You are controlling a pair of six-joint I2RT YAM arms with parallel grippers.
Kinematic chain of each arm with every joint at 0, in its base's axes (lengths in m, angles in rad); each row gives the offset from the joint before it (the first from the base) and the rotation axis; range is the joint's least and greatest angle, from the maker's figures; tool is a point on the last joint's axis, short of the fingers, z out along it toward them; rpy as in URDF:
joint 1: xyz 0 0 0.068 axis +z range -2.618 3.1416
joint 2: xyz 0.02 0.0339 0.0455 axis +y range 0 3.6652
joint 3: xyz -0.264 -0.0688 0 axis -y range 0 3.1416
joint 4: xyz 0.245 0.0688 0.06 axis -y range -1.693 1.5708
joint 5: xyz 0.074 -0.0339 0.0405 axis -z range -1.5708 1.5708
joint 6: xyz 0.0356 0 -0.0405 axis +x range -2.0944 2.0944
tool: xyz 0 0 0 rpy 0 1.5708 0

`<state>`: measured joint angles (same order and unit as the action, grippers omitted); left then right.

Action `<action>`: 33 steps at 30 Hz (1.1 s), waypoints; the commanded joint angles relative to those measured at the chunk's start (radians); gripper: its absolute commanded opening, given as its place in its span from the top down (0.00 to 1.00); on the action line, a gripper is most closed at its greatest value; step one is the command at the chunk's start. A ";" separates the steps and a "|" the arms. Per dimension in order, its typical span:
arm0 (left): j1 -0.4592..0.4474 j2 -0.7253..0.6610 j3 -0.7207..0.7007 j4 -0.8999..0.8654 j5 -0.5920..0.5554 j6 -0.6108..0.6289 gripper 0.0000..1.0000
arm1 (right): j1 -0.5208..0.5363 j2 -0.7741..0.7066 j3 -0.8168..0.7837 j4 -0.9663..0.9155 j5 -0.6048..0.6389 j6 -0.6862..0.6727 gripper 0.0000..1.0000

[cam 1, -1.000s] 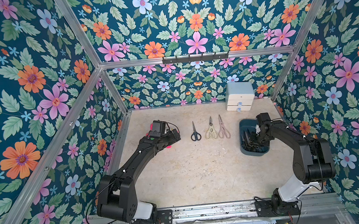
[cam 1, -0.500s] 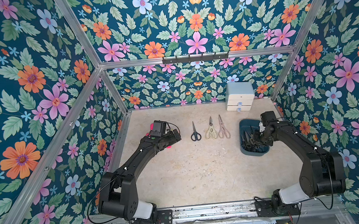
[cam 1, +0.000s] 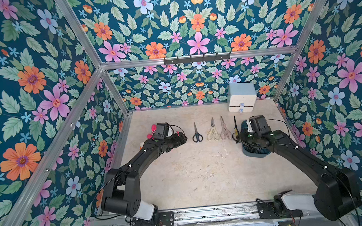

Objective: Take the scissors out of the storage box
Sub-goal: Move the distractor to the center of the board.

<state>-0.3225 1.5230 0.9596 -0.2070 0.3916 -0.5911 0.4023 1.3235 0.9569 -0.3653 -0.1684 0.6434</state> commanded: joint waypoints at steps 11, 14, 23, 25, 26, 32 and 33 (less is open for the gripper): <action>0.039 0.109 -0.020 0.259 -0.093 0.006 0.01 | 0.111 0.124 0.115 0.140 0.050 0.084 1.00; 0.069 0.140 -0.025 0.276 -0.132 0.029 0.01 | 0.118 0.128 0.119 0.137 0.052 0.094 1.00; 0.213 0.197 -0.007 0.294 -0.119 0.037 0.01 | 0.201 0.222 0.183 0.127 0.073 0.117 1.00; 0.228 0.194 0.005 0.280 -0.120 0.053 0.01 | 0.225 0.261 0.215 0.133 0.075 0.123 1.00; 0.236 0.188 0.011 0.274 -0.123 0.060 0.01 | 0.240 0.285 0.237 0.134 0.075 0.124 1.00; 0.252 0.143 0.064 0.191 -0.126 0.068 0.01 | 0.313 0.499 0.430 0.094 0.066 0.107 1.00; 0.252 0.131 0.071 0.175 -0.115 0.055 0.01 | 0.322 0.535 0.468 0.089 0.063 0.105 1.00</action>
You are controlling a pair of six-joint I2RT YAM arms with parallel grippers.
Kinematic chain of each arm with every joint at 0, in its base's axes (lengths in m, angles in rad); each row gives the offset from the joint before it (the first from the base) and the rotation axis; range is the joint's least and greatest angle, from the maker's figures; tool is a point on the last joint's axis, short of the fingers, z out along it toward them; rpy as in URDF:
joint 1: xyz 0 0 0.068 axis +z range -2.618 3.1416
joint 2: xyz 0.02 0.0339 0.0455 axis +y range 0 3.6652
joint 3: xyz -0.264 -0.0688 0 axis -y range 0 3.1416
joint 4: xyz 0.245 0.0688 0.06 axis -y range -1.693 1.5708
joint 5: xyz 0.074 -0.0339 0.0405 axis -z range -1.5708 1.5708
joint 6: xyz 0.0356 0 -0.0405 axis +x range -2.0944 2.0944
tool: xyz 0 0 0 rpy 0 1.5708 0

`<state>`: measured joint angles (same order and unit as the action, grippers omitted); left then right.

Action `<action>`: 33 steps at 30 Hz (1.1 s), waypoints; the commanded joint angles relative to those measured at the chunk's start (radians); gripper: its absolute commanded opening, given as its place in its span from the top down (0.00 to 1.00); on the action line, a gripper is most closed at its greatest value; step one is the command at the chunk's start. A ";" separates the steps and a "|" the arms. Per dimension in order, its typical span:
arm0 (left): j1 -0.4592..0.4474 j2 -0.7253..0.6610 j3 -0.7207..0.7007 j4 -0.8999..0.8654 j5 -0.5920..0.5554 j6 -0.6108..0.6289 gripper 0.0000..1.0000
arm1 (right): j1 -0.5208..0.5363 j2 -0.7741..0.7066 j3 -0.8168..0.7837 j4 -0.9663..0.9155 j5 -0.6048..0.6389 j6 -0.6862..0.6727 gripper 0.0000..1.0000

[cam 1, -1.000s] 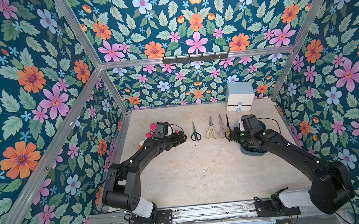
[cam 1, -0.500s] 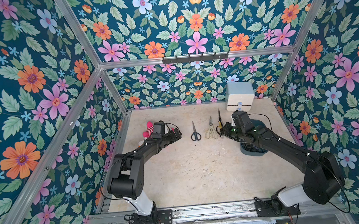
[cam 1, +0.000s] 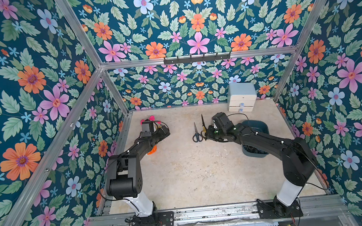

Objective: Take the scissors out of the storage box
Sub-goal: Move the distractor to the center of the board, then place the scissors at the center of the board.

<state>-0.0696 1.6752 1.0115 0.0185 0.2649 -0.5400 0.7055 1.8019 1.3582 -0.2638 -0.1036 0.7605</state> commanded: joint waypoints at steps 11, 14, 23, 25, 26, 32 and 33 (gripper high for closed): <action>0.003 -0.245 -0.112 -0.212 -0.035 -0.064 0.01 | 0.097 0.455 0.508 -0.137 0.026 0.031 1.00; 0.010 -0.303 -0.164 -0.247 -0.041 -0.066 0.01 | 0.117 0.569 0.688 -0.239 0.075 0.046 1.00; 0.017 -0.392 -0.212 -0.325 -0.070 -0.077 0.01 | 0.134 0.761 0.978 -0.486 0.222 0.138 1.00; 0.017 -0.397 -0.206 -0.330 -0.074 -0.071 0.01 | 0.134 0.761 0.963 -0.487 0.228 0.142 1.00; 0.017 -0.397 -0.205 -0.333 -0.076 -0.069 0.01 | 0.133 0.759 0.951 -0.482 0.227 0.142 1.00; 0.017 -0.407 -0.187 -0.353 -0.088 -0.046 0.01 | 0.135 0.775 0.941 -0.468 0.200 0.147 1.00; 0.017 -0.408 -0.185 -0.357 -0.091 -0.041 0.01 | 0.135 0.780 0.943 -0.469 0.198 0.152 1.00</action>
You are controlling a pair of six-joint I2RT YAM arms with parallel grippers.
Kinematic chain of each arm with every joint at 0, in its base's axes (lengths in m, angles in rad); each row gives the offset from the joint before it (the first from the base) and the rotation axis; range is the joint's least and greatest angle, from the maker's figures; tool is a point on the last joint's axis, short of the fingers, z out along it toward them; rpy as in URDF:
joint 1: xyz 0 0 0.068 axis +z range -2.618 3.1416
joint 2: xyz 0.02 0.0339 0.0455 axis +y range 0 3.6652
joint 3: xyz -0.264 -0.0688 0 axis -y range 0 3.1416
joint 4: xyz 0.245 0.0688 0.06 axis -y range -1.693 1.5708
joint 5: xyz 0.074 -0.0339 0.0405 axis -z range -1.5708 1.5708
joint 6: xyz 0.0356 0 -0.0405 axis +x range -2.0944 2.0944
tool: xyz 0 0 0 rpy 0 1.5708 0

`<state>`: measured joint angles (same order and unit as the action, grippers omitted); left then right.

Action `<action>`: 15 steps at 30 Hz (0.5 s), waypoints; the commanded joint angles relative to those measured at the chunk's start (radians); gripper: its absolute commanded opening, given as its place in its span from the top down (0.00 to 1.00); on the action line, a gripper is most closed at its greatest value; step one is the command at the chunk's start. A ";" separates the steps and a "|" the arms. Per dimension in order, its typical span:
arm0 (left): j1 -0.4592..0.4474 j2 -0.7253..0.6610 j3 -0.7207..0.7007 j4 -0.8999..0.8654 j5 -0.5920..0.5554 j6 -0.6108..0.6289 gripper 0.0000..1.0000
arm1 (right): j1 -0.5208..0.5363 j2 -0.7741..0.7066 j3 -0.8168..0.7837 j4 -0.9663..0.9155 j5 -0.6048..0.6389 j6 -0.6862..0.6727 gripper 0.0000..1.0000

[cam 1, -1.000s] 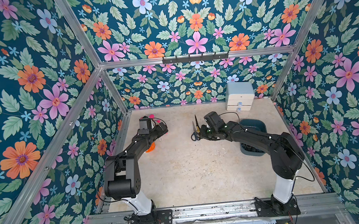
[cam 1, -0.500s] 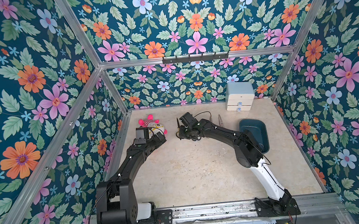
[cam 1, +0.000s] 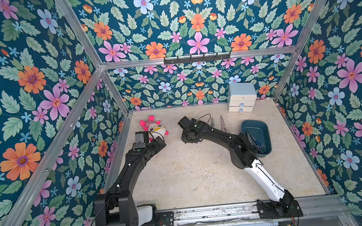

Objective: Take the scissors out of the storage box
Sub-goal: Place the scissors at the center of the board.

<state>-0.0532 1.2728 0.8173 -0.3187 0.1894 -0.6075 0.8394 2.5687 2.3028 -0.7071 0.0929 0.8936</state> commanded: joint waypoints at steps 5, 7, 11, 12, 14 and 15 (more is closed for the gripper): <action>0.001 -0.015 0.009 -0.033 -0.027 0.039 0.01 | 0.001 0.031 0.002 -0.044 -0.002 0.033 0.90; 0.001 -0.015 0.008 -0.034 -0.025 0.040 0.01 | 0.000 0.031 0.002 -0.035 -0.001 0.031 0.86; 0.000 -0.013 0.012 -0.036 -0.018 0.043 0.01 | 0.003 0.019 0.004 0.004 -0.014 0.025 0.77; 0.001 -0.012 0.014 -0.038 -0.016 0.046 0.01 | 0.002 0.013 0.006 0.015 -0.017 0.023 0.75; 0.001 -0.009 0.021 -0.040 -0.002 0.051 0.01 | 0.002 -0.003 0.012 0.029 -0.018 0.020 0.71; 0.001 -0.005 0.025 -0.038 0.011 0.059 0.01 | 0.002 -0.012 0.017 0.035 -0.014 0.015 0.70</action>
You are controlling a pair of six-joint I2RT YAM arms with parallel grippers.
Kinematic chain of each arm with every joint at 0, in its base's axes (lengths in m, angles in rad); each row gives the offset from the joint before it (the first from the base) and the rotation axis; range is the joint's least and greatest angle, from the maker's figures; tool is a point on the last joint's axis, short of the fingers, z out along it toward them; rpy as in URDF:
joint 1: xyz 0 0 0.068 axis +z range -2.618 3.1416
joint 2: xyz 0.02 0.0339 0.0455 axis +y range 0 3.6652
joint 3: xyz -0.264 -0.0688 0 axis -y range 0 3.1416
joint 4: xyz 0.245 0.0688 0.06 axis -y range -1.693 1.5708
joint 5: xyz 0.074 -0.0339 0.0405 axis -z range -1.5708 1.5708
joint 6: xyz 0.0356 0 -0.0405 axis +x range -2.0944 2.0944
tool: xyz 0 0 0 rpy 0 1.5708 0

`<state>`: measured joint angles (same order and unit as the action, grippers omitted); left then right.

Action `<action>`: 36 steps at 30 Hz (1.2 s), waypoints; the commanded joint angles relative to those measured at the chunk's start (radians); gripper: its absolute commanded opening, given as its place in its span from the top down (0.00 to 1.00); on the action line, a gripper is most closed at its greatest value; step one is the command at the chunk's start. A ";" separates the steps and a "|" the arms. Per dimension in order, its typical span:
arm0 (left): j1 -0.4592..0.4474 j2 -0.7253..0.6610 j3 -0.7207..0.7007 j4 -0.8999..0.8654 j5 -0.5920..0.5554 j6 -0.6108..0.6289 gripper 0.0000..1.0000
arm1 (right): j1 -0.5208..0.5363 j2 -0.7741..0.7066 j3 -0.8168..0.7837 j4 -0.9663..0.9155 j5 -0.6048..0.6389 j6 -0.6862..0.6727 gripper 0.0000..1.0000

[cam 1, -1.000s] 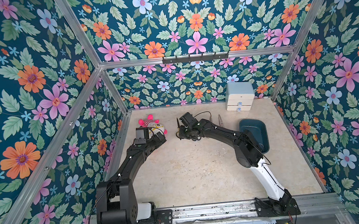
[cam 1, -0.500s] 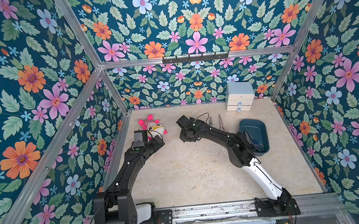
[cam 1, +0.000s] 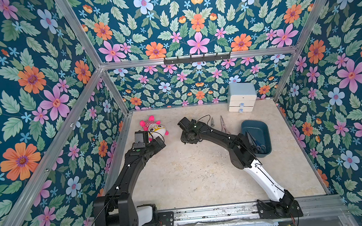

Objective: Take the scissors out of the storage box
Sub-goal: Place the scissors at the center of the board, then pick up the scissors from the storage box.

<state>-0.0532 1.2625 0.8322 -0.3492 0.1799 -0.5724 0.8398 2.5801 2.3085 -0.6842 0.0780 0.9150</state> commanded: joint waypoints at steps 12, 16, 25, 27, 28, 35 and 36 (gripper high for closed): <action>0.000 0.049 0.081 -0.023 0.162 0.090 0.01 | -0.041 -0.214 -0.027 0.059 0.018 -0.064 0.67; -0.014 0.069 0.094 -0.001 0.248 0.091 0.01 | -0.083 -0.331 -0.148 0.078 -0.032 -0.115 0.67; -0.258 0.131 0.156 0.043 0.149 0.025 0.01 | -0.236 -0.663 -0.509 -0.003 -0.096 -0.311 0.66; -0.303 0.159 0.172 0.063 0.130 0.003 0.01 | -0.285 -0.763 -0.627 -0.005 -0.105 -0.349 0.66; -0.316 0.171 0.182 0.069 0.117 -0.006 0.01 | -0.307 -0.807 -0.681 -0.003 -0.111 -0.360 0.66; -0.395 0.260 0.251 0.111 0.065 -0.085 0.01 | -0.572 -1.116 -1.048 -0.002 -0.243 -0.408 0.66; -0.403 0.276 0.263 0.113 0.058 -0.092 0.01 | -0.603 -1.140 -1.084 -0.013 -0.250 -0.424 0.66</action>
<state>-0.4423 1.5158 1.0706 -0.2684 0.2810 -0.6270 0.2928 1.4933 1.2976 -0.6655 -0.1028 0.5472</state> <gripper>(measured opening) 0.994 0.336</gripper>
